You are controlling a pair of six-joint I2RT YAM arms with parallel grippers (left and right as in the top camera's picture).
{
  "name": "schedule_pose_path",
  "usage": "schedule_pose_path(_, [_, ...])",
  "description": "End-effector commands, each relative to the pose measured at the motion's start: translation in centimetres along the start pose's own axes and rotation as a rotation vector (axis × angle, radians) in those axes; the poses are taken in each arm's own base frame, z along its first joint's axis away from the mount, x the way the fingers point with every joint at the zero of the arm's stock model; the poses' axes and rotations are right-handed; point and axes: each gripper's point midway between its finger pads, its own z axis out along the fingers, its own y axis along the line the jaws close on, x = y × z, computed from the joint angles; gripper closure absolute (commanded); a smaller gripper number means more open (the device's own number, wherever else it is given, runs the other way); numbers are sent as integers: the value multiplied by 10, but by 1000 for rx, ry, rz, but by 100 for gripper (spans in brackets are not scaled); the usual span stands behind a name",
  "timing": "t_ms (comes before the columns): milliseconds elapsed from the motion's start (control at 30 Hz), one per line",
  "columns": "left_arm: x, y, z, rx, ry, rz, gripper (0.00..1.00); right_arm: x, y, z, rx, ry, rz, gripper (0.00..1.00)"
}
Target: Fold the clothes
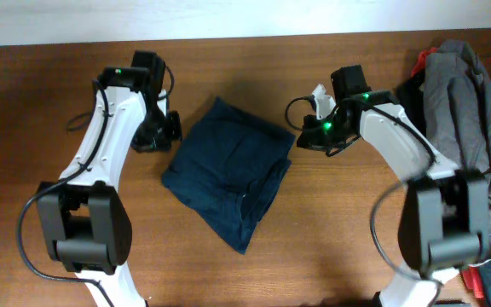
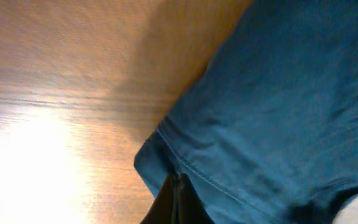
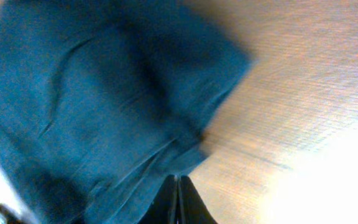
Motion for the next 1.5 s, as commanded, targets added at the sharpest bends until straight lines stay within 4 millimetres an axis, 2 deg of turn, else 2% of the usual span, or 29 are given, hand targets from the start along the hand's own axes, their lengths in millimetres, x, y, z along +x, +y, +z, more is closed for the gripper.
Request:
schedule_pose_path(0, [20,6,36,22,105,37,88,21,40,-4,-64,49,-187,96])
schedule_pose_path(133, [18,7,60,64,90,21,76,46,63,9,-81,132,-321,96])
schedule_pose_path(233, [26,7,77,78,103,18,73,59,81,21,-97,165,-439,96])
schedule_pose_path(367, [46,12,93,66,159,12,74,77,97,37,-110,215,-580,96])
schedule_pose_path(467, [48,13,99,66,158,11,75,84,104,49,-124,237,-663,96])
schedule_pose_path(567, [47,12,99,74,155,10,87,88,106,64,-130,254,-703,96])
schedule_pose_path(700, [51,3,98,126,173,6,100,92,77,86,-23,319,-687,96])
schedule_pose_path(833, [56,-3,96,165,196,1,100,103,60,107,-5,390,-655,96])
schedule_pose_path(933, [57,0,95,161,201,6,100,100,29,115,150,417,-582,96])
schedule_pose_path(1000, [57,8,95,162,207,-11,100,92,-1,110,327,402,-467,96])
schedule_pose_path(1033, [56,11,94,162,209,-22,100,89,-9,107,379,394,-436,96])
schedule_pose_path(1100, [56,21,93,164,217,-54,100,82,-33,93,523,364,-336,96])
schedule_pose_path(1167, [57,31,92,166,227,-87,100,79,-40,82,559,351,-298,96])
schedule_pose_path(1267, [57,39,87,209,232,-85,100,73,-39,70,554,324,-285,96])
schedule_pose_path(1300, [56,38,85,239,230,-80,95,71,-37,66,552,313,-284,96])
schedule_pose_path(1400, [50,29,68,375,191,-25,62,65,-30,56,544,279,-291,96])
schedule_pose_path(1467, [40,25,55,448,133,-13,47,61,-25,49,539,255,-296,96])
